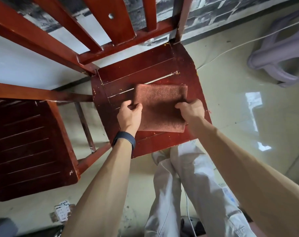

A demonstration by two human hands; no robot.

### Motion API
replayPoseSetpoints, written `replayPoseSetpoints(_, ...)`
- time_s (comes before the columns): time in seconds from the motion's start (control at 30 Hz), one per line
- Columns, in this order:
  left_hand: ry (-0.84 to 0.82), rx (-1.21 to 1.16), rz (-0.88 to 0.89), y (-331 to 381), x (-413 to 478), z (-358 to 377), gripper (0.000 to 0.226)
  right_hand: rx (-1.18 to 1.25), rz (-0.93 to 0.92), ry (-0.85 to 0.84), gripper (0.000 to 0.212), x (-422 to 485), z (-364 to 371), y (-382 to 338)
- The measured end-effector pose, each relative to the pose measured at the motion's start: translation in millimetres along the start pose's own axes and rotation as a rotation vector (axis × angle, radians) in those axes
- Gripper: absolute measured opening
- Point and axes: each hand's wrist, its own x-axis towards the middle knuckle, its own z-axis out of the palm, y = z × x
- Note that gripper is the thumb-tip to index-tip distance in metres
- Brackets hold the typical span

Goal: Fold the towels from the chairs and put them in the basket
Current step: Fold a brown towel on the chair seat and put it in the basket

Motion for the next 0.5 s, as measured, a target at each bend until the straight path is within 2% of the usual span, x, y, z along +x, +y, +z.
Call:
replayPoseSetpoints(0.13,-0.18,-0.117,-0.073,9.5,5.7,-13.2,0.033,0.13,-0.017,-0.106,0.036,-1.6,-13.3,0.6)
replayPoseSetpoints(0.23,-0.31,-0.255,-0.115,15.2,-2.6,-29.0,0.038,0.191,-0.049,-0.17,0.026,-11.6,-31.1,2.6)
replayPoseSetpoints(0.3,-0.397,-0.305,-0.1,24.3,-19.6,-41.2,0.033,0.238,-0.08,-0.187,0.023,-24.8,-51.1,-0.4)
replayPoseSetpoints(0.5,-0.485,-0.37,-0.01,88.8,-100.8,-92.3,0.032,0.333,-0.227,-0.287,0.022,-105.3,-151.0,-35.2)
